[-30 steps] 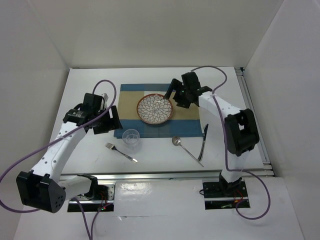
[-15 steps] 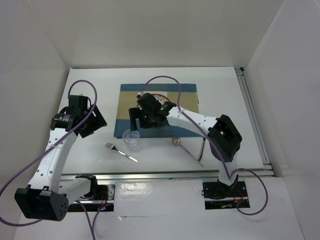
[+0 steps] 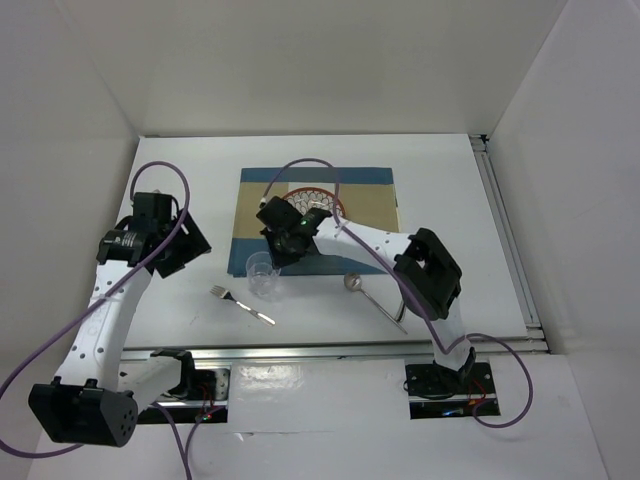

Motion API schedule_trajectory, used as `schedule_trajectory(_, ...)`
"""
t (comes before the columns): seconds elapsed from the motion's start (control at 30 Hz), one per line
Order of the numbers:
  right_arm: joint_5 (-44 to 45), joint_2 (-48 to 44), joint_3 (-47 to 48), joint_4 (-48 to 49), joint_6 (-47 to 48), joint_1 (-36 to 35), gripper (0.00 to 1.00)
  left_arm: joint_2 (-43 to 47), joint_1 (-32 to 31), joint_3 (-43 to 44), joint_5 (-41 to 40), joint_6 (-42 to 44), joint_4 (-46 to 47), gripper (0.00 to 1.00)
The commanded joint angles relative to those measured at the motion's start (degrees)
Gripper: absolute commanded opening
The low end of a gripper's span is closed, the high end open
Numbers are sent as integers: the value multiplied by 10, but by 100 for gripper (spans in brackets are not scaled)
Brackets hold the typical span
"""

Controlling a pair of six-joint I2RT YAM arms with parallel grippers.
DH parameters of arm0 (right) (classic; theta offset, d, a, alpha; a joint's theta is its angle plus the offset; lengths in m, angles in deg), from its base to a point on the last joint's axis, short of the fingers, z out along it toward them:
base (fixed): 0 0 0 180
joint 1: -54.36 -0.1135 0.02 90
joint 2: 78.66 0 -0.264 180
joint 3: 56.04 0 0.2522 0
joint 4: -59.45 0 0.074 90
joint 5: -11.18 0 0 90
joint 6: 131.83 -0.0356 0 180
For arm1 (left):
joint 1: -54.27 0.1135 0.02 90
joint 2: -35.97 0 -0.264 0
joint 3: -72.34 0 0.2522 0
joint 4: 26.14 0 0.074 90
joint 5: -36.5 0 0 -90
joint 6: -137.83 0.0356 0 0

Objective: Set the dinner table for one person

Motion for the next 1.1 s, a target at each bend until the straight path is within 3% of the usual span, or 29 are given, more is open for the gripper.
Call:
schedule_trajectory(0.0, 49, -33, 56, -36, 1, 1, 0, 6, 3, 0, 8, 0, 8, 81)
schedule_trajectory(0.13, 80, -54, 100, -82, 8, 29, 0, 0, 3, -20, 16, 0, 13, 76)
schedule_trajectory(0.33, 93, -68, 180, -114, 47, 148, 0, 13, -29, -97, 47, -34, 46, 73)
schedule_trajectory(0.5, 121, 17, 307, -172, 54, 276, 0, -37, -101, -128, 83, -98, 44, 73)
schedule_trajectory(0.67, 109, 88, 371, -191, 42, 369, 0, -69, -153, -175, 84, -168, 70, 74)
schedule_trajectory(1.07, 62, 183, 409, -171, 37, 439, 0, -163, -221, -157, 59, -233, 103, 76)
